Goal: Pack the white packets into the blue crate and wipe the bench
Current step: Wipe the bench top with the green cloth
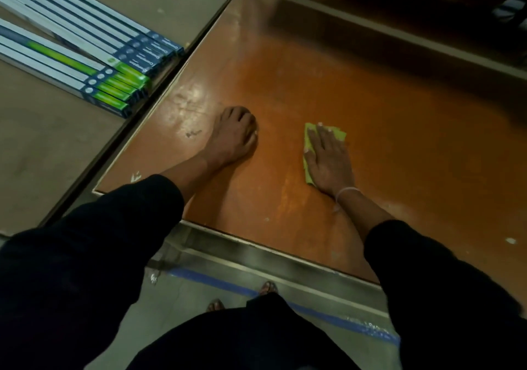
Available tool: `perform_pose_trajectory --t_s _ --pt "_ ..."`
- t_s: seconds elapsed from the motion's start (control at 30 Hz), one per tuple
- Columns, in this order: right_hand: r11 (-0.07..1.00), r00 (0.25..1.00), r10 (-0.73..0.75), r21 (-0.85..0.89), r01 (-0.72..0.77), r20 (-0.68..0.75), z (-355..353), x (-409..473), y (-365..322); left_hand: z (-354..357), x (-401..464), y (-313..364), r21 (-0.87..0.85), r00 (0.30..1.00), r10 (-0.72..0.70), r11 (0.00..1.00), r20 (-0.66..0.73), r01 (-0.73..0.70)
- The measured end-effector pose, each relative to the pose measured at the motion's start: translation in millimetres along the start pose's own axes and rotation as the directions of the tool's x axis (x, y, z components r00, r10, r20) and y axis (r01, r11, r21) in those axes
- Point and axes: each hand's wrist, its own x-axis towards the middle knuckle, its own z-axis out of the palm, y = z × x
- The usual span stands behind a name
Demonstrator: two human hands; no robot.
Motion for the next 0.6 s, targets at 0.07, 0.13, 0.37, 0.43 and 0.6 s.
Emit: perform_pose_trajectory --t_s 0.07,0.13,0.37,0.43,0.6 --pt "0.972 0.972 0.234 0.025 -0.234 0.014 0.4 23.2 4.7 -1.8 7.2 -6.2 0.006 1.000 -0.002 1.000 0.005 0.002" --pt "0.972 0.972 0.232 0.031 -0.232 0.025 0.9 36.8 -2.8 -6.4 16.9 -11.9 0.010 0.999 -0.036 0.999 -0.001 0.037" --pt "1.000 1.000 -0.029 0.002 0.029 0.010 0.9 85.5 32.5 -8.8 40.3 -30.9 0.034 0.994 -0.109 0.993 -0.031 0.110" --pt "0.939 0.940 0.340 0.055 -0.340 0.012 0.0 112.4 39.1 -6.6 41.4 -30.7 0.046 0.992 -0.110 0.992 -0.061 0.113" --pt "1.000 1.000 -0.021 0.021 0.021 0.012 5.4 155.3 15.9 -1.8 45.4 -31.3 0.082 0.990 -0.116 0.989 -0.086 0.123"
